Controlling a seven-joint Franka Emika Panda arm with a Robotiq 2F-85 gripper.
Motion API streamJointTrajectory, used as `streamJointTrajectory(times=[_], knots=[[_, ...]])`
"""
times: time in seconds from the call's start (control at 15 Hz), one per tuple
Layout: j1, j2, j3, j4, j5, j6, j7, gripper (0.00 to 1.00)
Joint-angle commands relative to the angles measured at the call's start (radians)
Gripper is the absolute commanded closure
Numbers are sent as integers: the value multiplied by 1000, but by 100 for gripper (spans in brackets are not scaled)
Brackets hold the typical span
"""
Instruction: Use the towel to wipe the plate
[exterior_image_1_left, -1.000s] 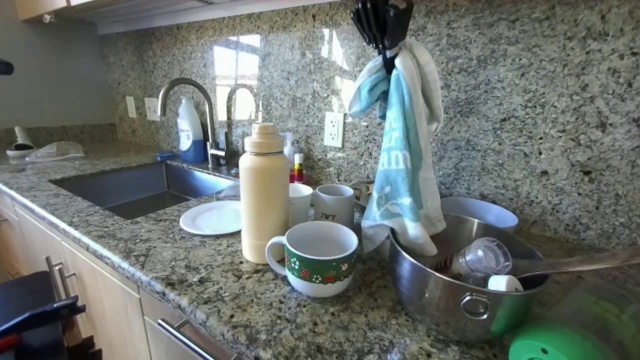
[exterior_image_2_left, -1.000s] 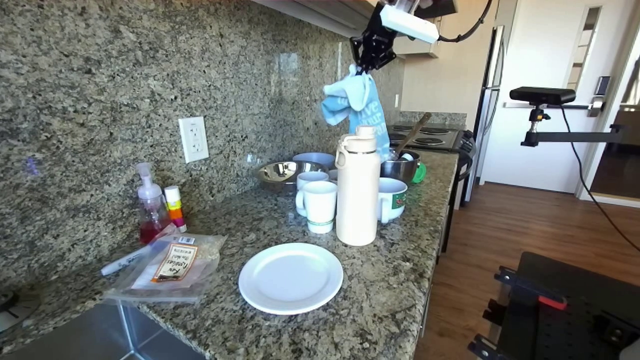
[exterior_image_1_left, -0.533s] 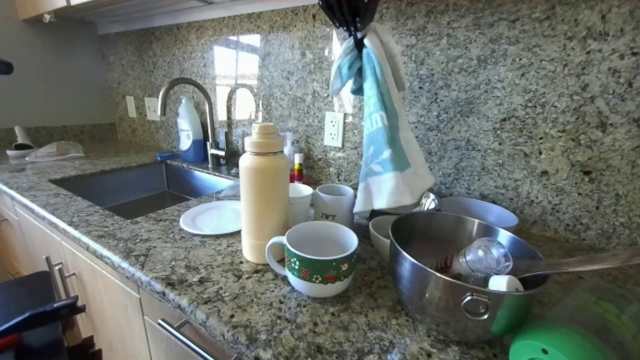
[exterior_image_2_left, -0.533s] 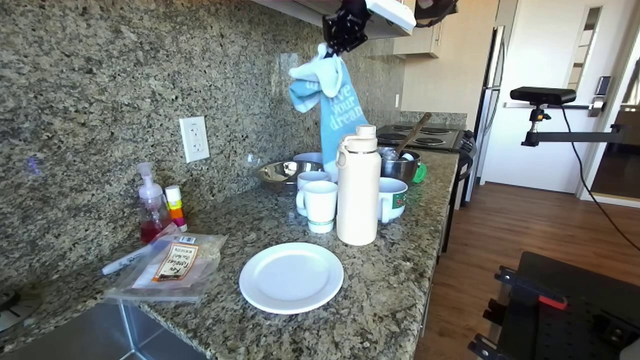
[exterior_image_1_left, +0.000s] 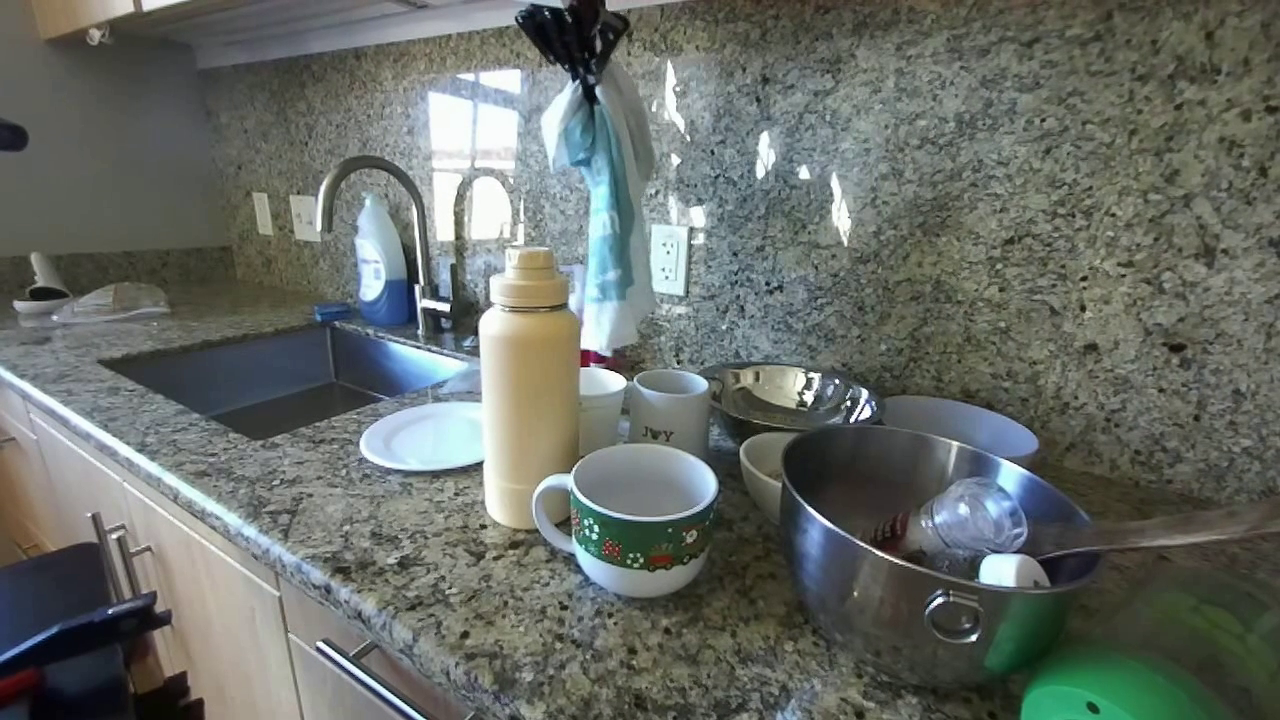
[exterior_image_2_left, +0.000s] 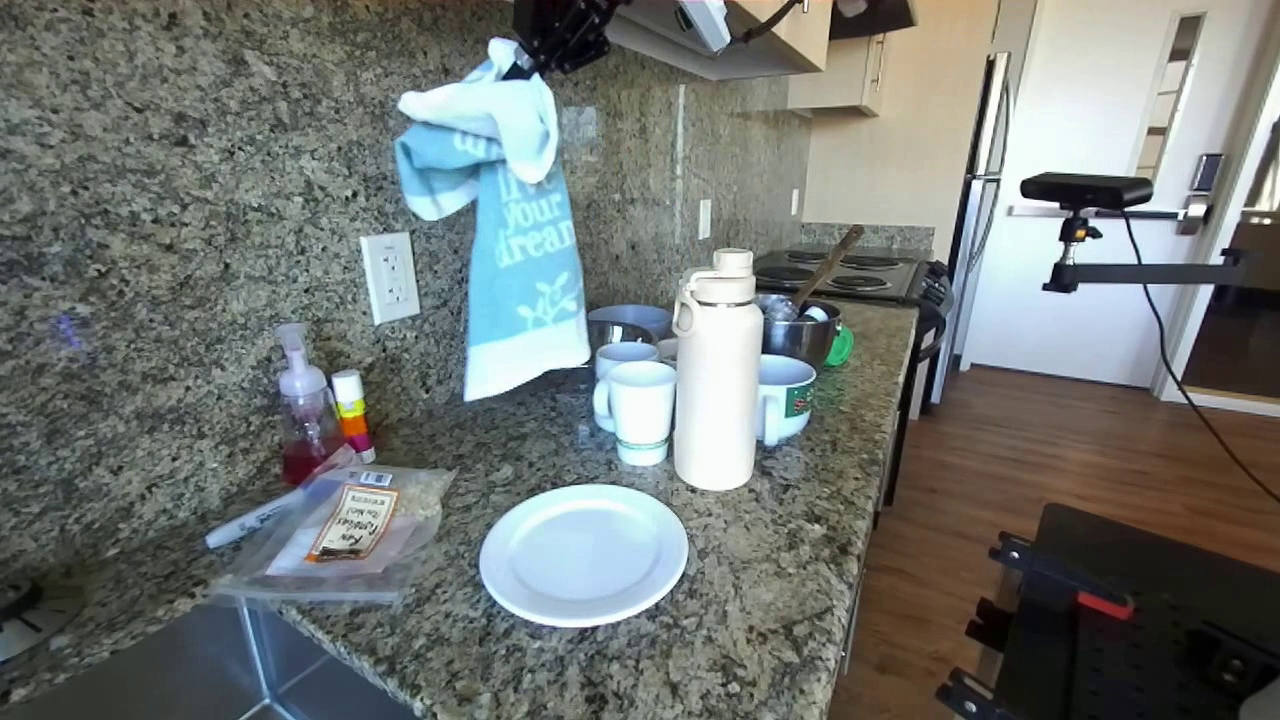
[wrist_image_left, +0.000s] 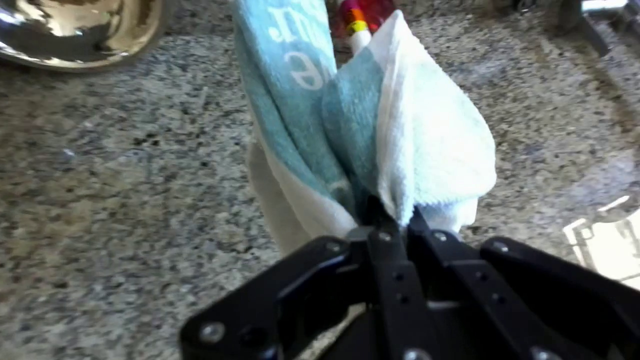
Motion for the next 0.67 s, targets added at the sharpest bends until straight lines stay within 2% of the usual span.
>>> streamJointTrajectory(times=[0.0,0.27,0.33,0.4,0.6], knots=[[57,-5,-13,-21,233,-42,-237,98],[77,0,-17,-84,456,-117,-412,98],[72,8,-18,-98,484,-146,-427,98],[16,21,31,-110,502,-182,-432,98],[-21,62,47,-139,495,-267,-405,98]])
